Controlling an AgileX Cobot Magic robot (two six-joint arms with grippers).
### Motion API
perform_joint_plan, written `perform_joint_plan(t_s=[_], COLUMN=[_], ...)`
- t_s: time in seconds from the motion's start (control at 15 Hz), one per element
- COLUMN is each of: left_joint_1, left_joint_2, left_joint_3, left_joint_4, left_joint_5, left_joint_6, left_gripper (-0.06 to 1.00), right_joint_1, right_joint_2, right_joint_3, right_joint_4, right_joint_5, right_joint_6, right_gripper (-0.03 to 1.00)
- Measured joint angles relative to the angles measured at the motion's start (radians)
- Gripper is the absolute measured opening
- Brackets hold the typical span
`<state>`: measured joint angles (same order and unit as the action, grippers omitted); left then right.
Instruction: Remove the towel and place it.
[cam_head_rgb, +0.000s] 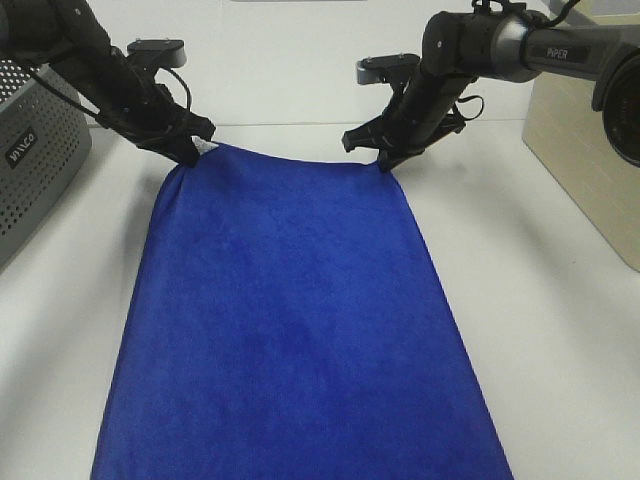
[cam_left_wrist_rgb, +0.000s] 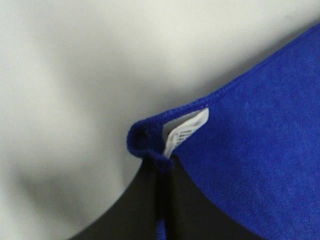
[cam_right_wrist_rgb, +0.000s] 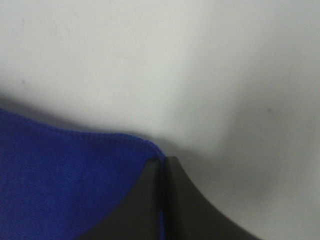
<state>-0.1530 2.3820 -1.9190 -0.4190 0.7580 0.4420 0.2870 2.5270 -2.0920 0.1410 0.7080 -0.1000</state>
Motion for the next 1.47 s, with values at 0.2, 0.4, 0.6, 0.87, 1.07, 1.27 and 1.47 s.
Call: perform_joint_plan(t_s=[0.2, 0.4, 0.6, 0.87, 1.07, 1.27, 1.47], left_joint_1=[-0.003, -0.007, -0.023, -0.032, -0.045, -0.05, -0.05], left_joint_2=[0.0, 0.0, 0.028, 0.128, 0.187, 0.204, 0.205], left_joint_3=[-0.024, -0.038, -0.097, -0.227, -0.303, -0.323, -0.323], left_joint_4=[0.001, -0.001, -0.005, -0.005, -0.006, 0.003, 0.01], left_joint_5=[-0.087, -0.16, -0.203, -0.209, -0.226, -0.309, -0.373], left_joint_6=[0.033, 0.079, 0.107, 0.119, 0.123, 0.123, 0.147], left_gripper=[0.01, 0.01, 0.01, 0.01, 0.01, 0.01, 0.01], right_joint_1=[0.0, 0.0, 0.0, -0.028, -0.045, -0.045, -0.045], right_joint_2=[0.0, 0.0, 0.0, 0.0, 0.0, 0.0, 0.007], right_joint_3=[-0.083, -0.116, -0.116, -0.116, -0.116, -0.116, -0.116], right_joint_4=[-0.044, -0.094, -0.114, -0.117, -0.11, -0.108, -0.1], right_joint_5=[-0.032, -0.059, -0.1, -0.173, -0.23, -0.32, -0.37], right_joint_6=[0.0, 0.02, 0.023, 0.033, 0.034, 0.023, 0.023], right_gripper=[0.02, 0.02, 0.02, 0.02, 0.02, 0.02, 0.02])
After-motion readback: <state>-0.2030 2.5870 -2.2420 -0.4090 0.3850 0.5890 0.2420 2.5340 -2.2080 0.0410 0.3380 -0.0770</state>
